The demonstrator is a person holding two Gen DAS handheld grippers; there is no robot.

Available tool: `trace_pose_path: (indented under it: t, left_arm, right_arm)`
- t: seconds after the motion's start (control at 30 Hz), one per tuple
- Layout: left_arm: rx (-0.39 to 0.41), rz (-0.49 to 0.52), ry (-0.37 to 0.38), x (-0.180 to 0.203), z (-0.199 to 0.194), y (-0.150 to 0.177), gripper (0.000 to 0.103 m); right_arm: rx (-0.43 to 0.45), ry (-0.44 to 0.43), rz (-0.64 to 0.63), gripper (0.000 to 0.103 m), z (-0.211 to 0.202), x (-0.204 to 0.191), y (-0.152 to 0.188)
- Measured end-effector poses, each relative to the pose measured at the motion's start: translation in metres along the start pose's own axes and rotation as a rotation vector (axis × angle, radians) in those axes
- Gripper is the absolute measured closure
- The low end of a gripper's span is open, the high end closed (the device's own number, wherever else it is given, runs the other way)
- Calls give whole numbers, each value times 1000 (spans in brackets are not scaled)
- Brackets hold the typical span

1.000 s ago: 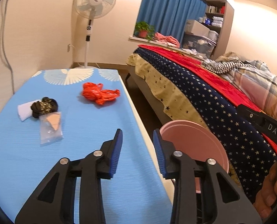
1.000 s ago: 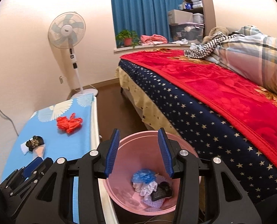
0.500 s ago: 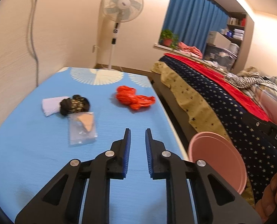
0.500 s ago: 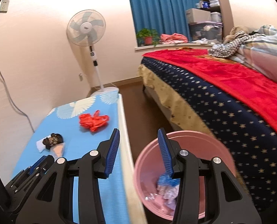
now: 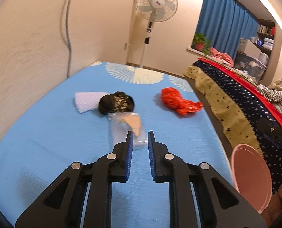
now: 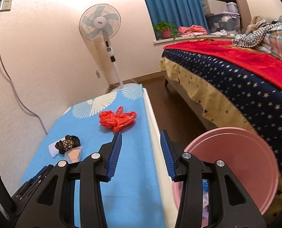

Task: Collect trash
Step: 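Move both open tools back toward the red bag and clear bag, then close the right tool on the red plastic bag while the left tool grips the clear bag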

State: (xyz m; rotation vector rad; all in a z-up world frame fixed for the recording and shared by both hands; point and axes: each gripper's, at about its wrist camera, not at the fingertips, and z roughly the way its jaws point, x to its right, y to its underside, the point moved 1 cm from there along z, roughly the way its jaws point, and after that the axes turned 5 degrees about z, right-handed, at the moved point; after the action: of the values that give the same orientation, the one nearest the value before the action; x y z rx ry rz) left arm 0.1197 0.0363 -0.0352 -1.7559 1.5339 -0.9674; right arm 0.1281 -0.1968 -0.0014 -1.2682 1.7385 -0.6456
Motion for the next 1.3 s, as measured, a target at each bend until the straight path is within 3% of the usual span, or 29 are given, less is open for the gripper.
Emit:
trace_pose_path:
  t: [0.43, 0.67, 0.77, 0.8, 0.87, 1.2, 1.27, 1.3]
  left_arm:
    - [-48, -66, -51, -31, 32, -8, 87]
    - [-104, -93, -32, -36, 59, -11, 86]
    - [-130, -101, -28, -38, 68, -14, 74]
    - [-142, -104, -25, -38, 70, -14, 66]
    - [-160, -103, -25, -38, 75, -14, 60]
    - [-244, -99, -10, -34, 91, -10, 60]
    - [-251, -91, -5, -32, 91, -8, 61]
    - [-251, -90, -1, -31, 91, -8, 64]
  right_arm:
    - [-63, -65, 50, 61, 68, -13, -4]
    - [-124, -84, 100, 60, 124, -17, -15]
    - [-168, -84, 116, 59, 146, -17, -13]
    - [-189, -84, 125, 57, 156, -16, -13]
    - [-221, -87, 140, 49, 171, -16, -13]
    - [-301, -108, 181, 48, 213, -19, -14]
    - [-309, -117, 169, 51, 216, -23, -13]
    - [-311, -120, 163, 58, 216, -24, -14]
